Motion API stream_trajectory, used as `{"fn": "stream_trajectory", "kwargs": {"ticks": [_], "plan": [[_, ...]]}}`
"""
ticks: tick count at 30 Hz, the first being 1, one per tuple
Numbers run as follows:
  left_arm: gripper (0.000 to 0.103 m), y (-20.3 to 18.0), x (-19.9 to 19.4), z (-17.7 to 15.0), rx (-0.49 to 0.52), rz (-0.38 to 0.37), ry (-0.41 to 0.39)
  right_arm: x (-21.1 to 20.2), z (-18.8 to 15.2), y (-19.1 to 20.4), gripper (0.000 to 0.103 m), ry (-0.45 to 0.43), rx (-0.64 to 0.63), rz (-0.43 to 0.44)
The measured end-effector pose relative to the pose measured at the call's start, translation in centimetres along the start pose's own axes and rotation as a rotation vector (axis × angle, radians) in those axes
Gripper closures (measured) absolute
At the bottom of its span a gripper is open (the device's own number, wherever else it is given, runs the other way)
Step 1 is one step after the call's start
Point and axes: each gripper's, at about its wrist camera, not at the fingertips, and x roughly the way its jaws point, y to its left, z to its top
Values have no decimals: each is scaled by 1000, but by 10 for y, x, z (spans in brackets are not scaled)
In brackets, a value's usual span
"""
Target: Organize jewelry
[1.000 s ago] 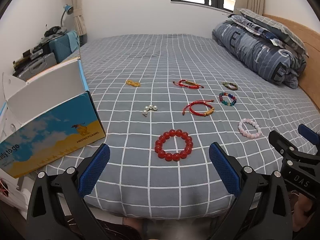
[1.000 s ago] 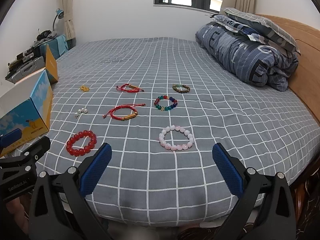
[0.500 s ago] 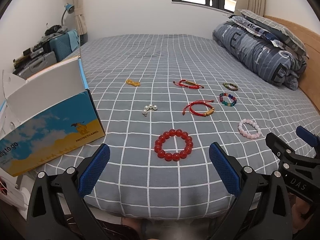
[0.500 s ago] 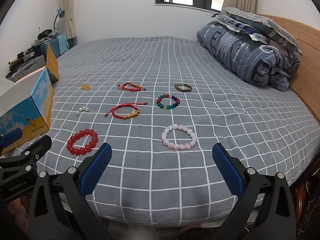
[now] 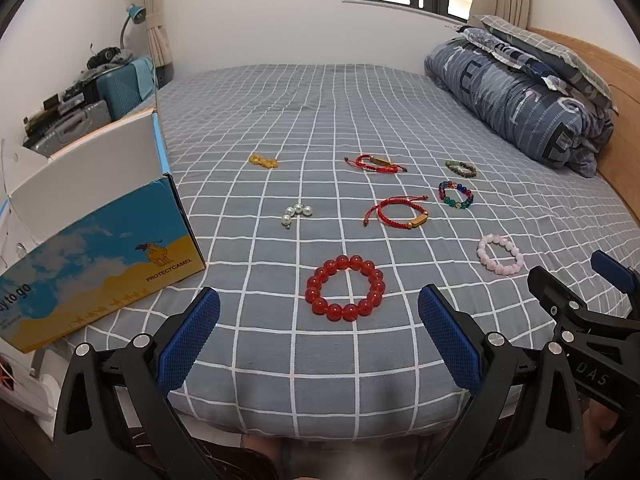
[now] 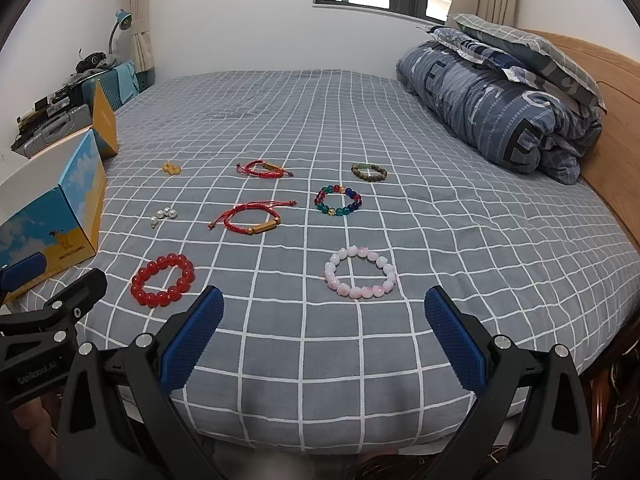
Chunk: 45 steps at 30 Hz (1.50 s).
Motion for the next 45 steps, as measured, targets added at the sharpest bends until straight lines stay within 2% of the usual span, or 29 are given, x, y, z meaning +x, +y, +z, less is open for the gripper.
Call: {"fn": "stream_trajectory", "kwargs": {"ticks": [45], "plan": [[6,0,5,1,5,-12,13,2,3,-1,6,13,-1,7]]}}
